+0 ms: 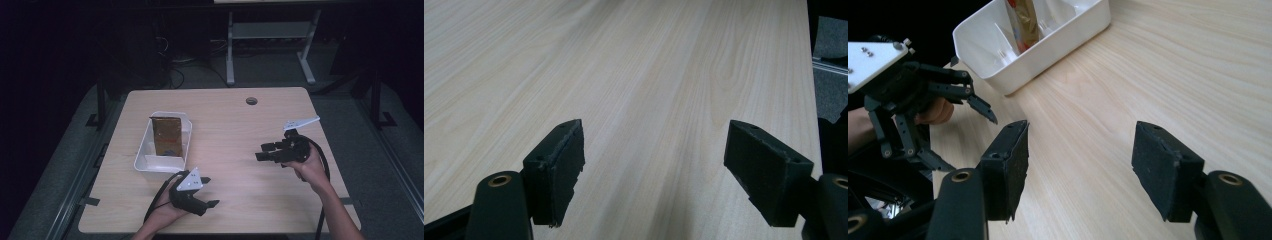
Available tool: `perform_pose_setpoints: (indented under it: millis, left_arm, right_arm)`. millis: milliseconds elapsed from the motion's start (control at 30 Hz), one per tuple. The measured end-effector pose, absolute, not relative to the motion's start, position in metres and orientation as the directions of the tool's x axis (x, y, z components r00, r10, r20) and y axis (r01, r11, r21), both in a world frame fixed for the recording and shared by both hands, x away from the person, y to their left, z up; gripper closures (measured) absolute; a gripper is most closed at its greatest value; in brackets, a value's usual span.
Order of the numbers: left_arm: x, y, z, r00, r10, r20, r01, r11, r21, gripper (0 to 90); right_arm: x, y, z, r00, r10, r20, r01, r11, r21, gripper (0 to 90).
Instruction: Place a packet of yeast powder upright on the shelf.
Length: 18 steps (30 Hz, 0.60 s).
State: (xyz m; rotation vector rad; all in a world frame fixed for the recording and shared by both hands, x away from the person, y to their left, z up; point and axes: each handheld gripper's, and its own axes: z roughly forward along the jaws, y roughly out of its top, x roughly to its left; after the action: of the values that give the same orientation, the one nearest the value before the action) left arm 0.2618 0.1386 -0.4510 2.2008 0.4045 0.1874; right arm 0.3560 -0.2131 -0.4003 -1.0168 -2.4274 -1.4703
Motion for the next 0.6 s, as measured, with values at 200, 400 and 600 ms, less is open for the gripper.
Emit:
perform_pose_setpoints:
  millis: [200,400,600]
  left_arm:
    - [0.262,0.138,-0.451,0.937,0.35,-0.007,0.219,-0.572,0.791,23.7]
    - [0.262,0.138,-0.452,0.936,0.351,-0.008,0.221,-0.572,0.79,23.7]
    - [0.262,0.138,-0.452,0.937,0.35,-0.009,0.223,-0.575,0.787,23.7]
  right_arm:
    - [0.345,-0.224,-0.406,-0.759,0.486,0.433,0.608,0.293,0.738,39.0]
    - [0.333,-0.236,-0.415,-0.746,0.5,0.44,0.623,0.29,0.726,38.9]
    - [0.323,-0.247,-0.427,-0.73,0.512,0.452,0.637,0.273,0.721,38.9]
